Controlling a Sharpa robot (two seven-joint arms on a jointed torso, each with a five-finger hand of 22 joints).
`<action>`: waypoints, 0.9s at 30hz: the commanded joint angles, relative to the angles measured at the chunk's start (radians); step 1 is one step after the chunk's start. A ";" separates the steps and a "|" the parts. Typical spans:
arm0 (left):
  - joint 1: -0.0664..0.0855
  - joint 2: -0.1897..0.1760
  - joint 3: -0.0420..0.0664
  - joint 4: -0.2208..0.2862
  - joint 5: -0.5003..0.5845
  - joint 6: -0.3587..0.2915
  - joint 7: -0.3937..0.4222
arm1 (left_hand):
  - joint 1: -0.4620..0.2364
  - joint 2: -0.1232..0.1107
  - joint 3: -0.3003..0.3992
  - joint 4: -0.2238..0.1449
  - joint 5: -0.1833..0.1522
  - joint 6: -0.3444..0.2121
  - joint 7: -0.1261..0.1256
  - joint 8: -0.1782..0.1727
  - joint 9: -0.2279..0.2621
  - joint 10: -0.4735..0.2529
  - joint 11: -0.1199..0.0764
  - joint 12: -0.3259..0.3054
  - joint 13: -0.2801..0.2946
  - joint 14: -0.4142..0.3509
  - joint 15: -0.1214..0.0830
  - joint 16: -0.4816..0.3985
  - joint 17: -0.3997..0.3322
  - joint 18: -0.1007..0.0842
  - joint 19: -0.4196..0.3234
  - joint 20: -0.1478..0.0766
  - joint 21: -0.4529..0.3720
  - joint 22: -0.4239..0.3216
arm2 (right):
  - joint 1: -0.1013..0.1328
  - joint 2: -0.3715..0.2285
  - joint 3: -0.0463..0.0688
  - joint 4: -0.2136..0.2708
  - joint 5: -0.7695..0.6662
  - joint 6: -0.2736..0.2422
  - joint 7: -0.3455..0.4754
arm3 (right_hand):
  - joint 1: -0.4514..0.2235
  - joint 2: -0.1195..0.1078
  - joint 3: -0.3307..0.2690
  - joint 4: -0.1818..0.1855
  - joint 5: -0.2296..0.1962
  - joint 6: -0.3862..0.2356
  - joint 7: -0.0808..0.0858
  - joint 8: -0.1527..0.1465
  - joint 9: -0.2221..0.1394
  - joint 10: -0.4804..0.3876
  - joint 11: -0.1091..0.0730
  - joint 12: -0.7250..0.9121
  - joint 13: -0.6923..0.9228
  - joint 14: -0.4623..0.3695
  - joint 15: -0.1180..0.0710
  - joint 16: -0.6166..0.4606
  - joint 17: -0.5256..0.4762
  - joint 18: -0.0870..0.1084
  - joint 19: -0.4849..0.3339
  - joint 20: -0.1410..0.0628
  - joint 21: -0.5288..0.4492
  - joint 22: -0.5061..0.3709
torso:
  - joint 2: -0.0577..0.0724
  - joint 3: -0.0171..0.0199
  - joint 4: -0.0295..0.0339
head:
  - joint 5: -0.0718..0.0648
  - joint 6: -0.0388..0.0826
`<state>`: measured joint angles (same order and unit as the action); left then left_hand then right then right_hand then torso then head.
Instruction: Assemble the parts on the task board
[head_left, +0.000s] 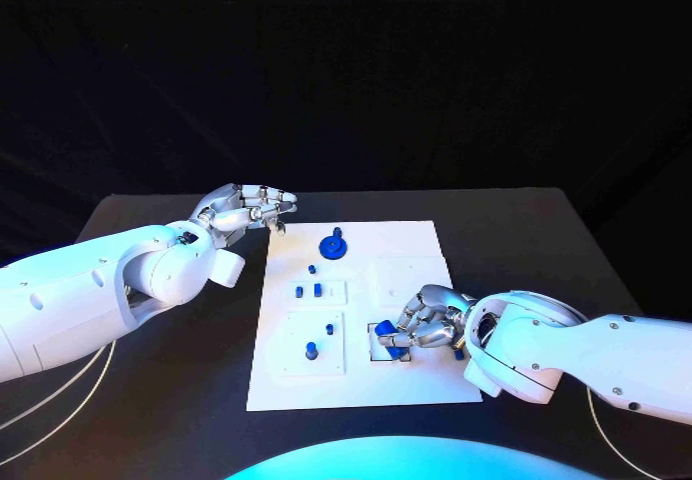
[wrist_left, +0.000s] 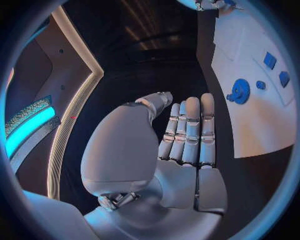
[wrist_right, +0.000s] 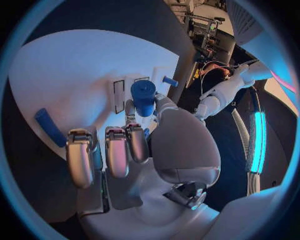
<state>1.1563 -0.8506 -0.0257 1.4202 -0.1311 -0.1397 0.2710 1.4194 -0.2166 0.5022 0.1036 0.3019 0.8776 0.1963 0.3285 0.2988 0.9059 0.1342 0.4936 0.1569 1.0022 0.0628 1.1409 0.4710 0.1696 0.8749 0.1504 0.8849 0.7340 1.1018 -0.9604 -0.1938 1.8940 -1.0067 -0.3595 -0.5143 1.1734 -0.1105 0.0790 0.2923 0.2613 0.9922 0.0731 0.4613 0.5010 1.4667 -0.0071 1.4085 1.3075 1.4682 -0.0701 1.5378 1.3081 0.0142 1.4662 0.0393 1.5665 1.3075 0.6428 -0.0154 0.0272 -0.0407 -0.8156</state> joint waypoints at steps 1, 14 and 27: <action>0.000 -0.002 0.001 0.004 -0.003 0.011 0.001 | -0.001 0.013 -0.001 0.002 0.003 0.001 -0.005 0.006 0.002 -0.007 -0.002 0.004 -0.001 -0.007 -0.002 -0.005 -0.001 0.013 -0.002 0.007 -0.004 -0.001 | -0.001 0.005 0.000 -0.007 -0.048 0.028 -0.010 | -0.018 -0.002 -0.009 0.000 -0.004 0.018 -0.012 0.003 0.002 0.031 -0.006 0.002 0.158 0.086 -0.007 0.001 0.179 -0.014 0.105 -0.009 0.004 0.263 | 0.000 0.0002 0.0001 | 0.003 0.000; 0.000 -0.006 0.001 0.006 -0.003 0.011 -0.001 | -0.001 0.014 -0.001 0.002 0.003 0.001 -0.005 0.007 0.002 -0.007 -0.002 0.004 -0.001 -0.008 -0.002 -0.006 -0.001 0.013 -0.002 0.007 -0.005 -0.001 | 0.000 0.034 0.000 -0.035 -0.084 0.013 -0.020 | -0.125 0.012 -0.122 0.002 -0.177 0.018 -0.016 0.014 0.020 0.032 -0.010 -0.002 0.158 0.086 -0.010 0.001 0.180 -0.014 0.105 -0.013 0.004 0.263 | 0.001 0.0010 0.0005 | 0.006 0.000; 0.000 -0.010 0.001 0.007 -0.003 0.009 -0.001 | 0.000 0.015 0.000 0.002 0.003 0.001 -0.005 0.008 0.002 -0.008 -0.003 0.006 -0.001 -0.009 -0.002 -0.006 -0.002 0.014 -0.003 0.007 -0.006 -0.001 | -0.001 0.040 0.000 -0.039 -0.100 -0.001 -0.011 | -0.172 -0.027 -0.218 0.006 -0.211 0.011 -0.016 0.019 0.031 0.029 -0.010 -0.009 0.155 0.086 -0.011 0.000 0.179 -0.014 0.105 -0.014 0.004 0.263 | 0.001 0.0017 -0.0010 | 0.007 -0.001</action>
<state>1.1563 -0.8610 -0.0257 1.4246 -0.1317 -0.1398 0.2660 1.4193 -0.2087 0.5022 0.1036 0.3019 0.8776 0.1962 0.3323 0.2997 0.9023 0.1305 0.4936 0.1570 0.9987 0.0591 1.1409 0.4706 0.1696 0.8717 0.1536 0.8850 0.7342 1.1021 -0.9193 -0.1935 1.8518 -1.0821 -0.3575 -0.5302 1.0106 -0.1368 -0.1335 0.2981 0.0541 1.0086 0.0568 0.4761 0.5308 1.4631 -0.0107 1.4046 1.3074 1.4646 -0.0736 1.5377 1.3077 0.0142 1.4663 0.0322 1.5664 1.3073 0.6439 -0.0139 0.0267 -0.0331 -0.8166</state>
